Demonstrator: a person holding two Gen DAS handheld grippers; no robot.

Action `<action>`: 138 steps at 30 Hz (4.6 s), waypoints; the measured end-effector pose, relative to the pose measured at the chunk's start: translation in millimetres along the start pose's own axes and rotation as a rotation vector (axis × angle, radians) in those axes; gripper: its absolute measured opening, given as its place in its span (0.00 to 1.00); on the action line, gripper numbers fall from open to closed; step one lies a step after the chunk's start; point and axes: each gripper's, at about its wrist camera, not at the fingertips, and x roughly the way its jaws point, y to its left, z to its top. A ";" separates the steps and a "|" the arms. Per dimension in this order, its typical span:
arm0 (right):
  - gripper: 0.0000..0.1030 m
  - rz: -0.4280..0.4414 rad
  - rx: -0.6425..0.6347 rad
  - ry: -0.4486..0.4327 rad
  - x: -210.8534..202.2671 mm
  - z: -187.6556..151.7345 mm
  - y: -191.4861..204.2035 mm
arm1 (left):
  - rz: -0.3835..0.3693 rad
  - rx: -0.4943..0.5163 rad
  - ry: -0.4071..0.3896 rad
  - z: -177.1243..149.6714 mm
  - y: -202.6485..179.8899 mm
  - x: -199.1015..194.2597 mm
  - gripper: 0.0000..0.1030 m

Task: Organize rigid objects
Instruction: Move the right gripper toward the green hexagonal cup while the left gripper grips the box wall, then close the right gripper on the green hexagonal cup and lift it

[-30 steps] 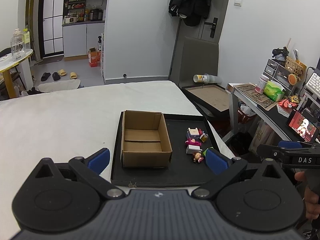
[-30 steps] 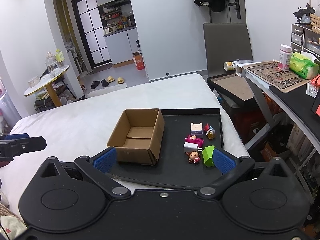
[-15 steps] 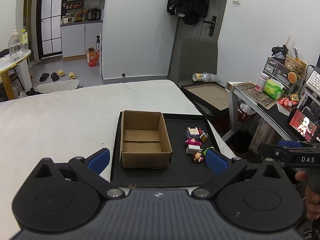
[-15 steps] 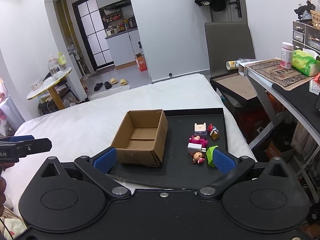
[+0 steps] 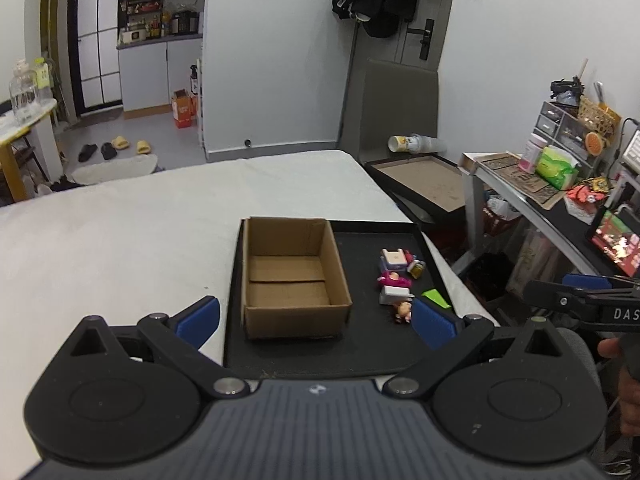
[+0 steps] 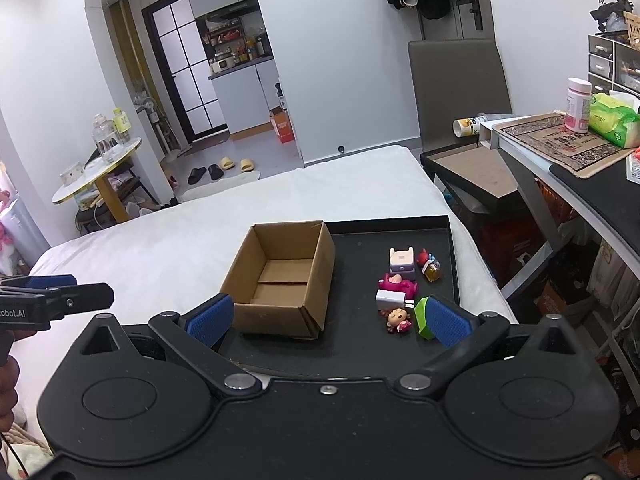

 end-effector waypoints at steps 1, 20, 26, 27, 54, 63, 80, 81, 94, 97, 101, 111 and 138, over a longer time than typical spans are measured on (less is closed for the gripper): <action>1.00 -0.003 -0.001 0.003 2.5 0.6 -0.6 | -0.002 -0.002 0.001 0.7 0.4 2.5 0.98; 1.00 -0.043 0.040 0.069 42.9 10.9 -16.5 | -0.007 -0.067 0.063 20.8 21.8 56.6 0.98; 0.99 -0.056 0.067 0.089 55.8 13.8 -25.2 | -0.010 -0.095 0.088 26.5 32.9 72.9 0.98; 0.99 -0.058 0.073 0.095 58.1 13.8 -27.0 | -0.007 -0.101 0.092 27.1 34.9 75.8 0.98; 0.82 -0.150 0.204 0.242 129.5 8.7 -74.4 | 0.067 -0.277 0.220 24.2 100.2 173.7 0.84; 0.66 -0.172 0.230 0.319 163.8 3.1 -89.9 | 0.043 -0.282 0.313 15.4 109.8 211.8 0.65; 0.48 -0.213 0.171 0.448 230.2 -3.7 -112.4 | 0.018 -0.271 0.479 2.9 123.5 265.3 0.44; 0.47 -0.213 0.166 0.454 234.4 -4.5 -112.9 | 0.016 -0.279 0.483 1.7 124.9 267.1 0.44; 0.35 -0.227 0.096 0.493 261.9 -15.4 -106.5 | -0.002 -0.243 0.533 -4.2 117.1 285.4 0.12; 0.33 -0.226 0.107 0.492 261.0 -14.7 -107.8 | -0.012 -0.228 0.534 -6.0 115.2 283.7 0.12; 0.34 -0.218 0.133 0.491 262.0 -12.9 -113.0 | -0.012 -0.198 0.531 -6.1 111.3 280.9 0.12; 0.31 -0.194 0.163 0.509 260.5 -16.0 -123.4 | -0.023 -0.164 0.534 -4.3 109.0 278.3 0.12; 0.46 -0.031 0.454 0.596 286.4 -43.5 -164.7 | 0.018 -0.137 0.553 -4.7 100.7 276.5 0.11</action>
